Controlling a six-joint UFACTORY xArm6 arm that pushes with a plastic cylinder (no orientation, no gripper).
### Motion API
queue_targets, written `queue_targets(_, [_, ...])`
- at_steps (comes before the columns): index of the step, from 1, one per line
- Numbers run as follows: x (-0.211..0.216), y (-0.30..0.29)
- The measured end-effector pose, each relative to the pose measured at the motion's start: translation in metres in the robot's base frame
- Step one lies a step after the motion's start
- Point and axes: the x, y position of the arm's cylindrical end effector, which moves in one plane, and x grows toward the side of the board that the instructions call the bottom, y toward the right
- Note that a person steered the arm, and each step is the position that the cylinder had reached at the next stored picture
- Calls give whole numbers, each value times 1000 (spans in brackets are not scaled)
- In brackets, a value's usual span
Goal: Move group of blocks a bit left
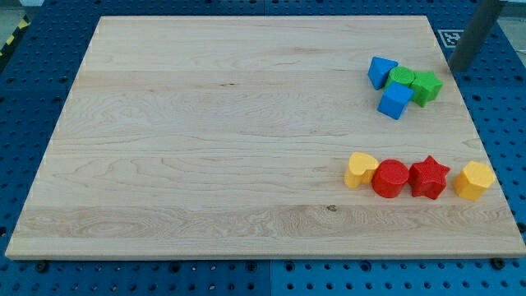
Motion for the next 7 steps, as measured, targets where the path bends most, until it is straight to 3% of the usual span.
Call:
queue_targets(4, [44,-14])
queue_targets(7, [46,-88])
